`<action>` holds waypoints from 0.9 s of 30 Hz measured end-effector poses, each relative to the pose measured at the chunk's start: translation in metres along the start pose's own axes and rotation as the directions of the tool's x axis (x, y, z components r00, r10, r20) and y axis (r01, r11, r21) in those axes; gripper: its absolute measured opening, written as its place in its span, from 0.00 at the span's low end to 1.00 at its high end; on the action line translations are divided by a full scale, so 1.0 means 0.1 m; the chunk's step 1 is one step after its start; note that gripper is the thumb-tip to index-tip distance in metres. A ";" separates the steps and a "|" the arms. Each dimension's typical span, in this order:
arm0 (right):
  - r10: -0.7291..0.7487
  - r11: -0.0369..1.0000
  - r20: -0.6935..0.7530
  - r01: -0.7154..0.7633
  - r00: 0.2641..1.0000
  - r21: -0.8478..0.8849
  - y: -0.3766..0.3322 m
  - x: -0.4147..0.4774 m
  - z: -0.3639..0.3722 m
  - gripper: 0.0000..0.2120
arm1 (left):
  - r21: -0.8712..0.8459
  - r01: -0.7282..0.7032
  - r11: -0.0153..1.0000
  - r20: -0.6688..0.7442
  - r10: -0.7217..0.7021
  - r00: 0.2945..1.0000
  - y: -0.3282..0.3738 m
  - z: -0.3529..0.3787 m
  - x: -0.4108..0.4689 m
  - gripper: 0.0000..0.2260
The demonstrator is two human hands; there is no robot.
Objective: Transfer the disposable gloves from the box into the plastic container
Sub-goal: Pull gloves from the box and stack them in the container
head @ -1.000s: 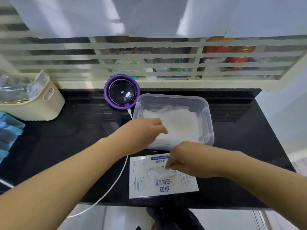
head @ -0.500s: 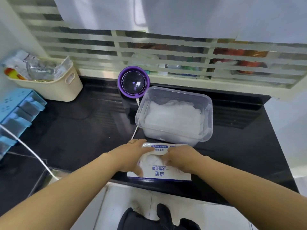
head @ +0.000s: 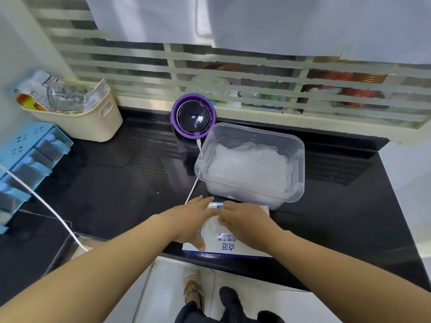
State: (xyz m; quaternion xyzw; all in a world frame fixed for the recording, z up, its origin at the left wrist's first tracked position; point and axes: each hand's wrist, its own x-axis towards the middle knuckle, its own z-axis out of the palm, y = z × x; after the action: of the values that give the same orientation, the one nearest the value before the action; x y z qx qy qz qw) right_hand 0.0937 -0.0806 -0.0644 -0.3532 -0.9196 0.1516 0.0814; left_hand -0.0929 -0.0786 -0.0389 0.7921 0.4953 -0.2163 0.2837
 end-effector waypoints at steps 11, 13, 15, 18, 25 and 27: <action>0.289 0.922 -0.427 -0.129 0.857 0.365 -0.05 -0.02 -0.82 0.04 | -0.019 0.045 0.999 0.054 -0.044 0.998 0.07 -0.12 -0.08 0.40; 0.287 0.930 -0.542 -0.094 0.790 0.354 -0.02 0.09 -1.11 0.03 | 0.012 -0.018 1.000 0.040 0.017 0.999 0.09 -0.20 -0.11 0.40; 0.277 0.940 -0.563 -0.098 0.779 0.327 0.02 0.15 -1.36 0.03 | -0.091 -0.055 0.994 0.017 0.057 0.998 0.09 -0.40 -0.19 0.37; 0.256 0.958 -0.502 -0.149 0.827 0.243 0.08 0.15 -1.64 0.04 | -0.453 -0.086 0.887 0.039 0.116 0.992 -0.03 -0.80 -0.34 0.34; 0.156 0.977 -0.445 -0.203 0.882 -0.061 0.07 0.14 -2.01 0.05 | -0.962 -0.251 -0.108 -0.273 0.366 0.890 -0.12 -1.37 -0.42 0.51; 0.107 0.974 -0.436 -0.182 0.893 -0.134 0.03 0.14 -2.09 0.06 | -0.938 -0.291 -0.187 -0.342 0.360 0.868 0.00 -1.49 -0.38 0.46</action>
State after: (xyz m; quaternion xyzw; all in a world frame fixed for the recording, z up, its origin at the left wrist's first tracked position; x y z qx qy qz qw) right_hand 0.1387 -0.0226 0.1319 -0.4511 -0.8601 -0.0031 0.2382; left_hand -0.0993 -0.0054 0.0958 0.4199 0.2636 0.2760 0.8234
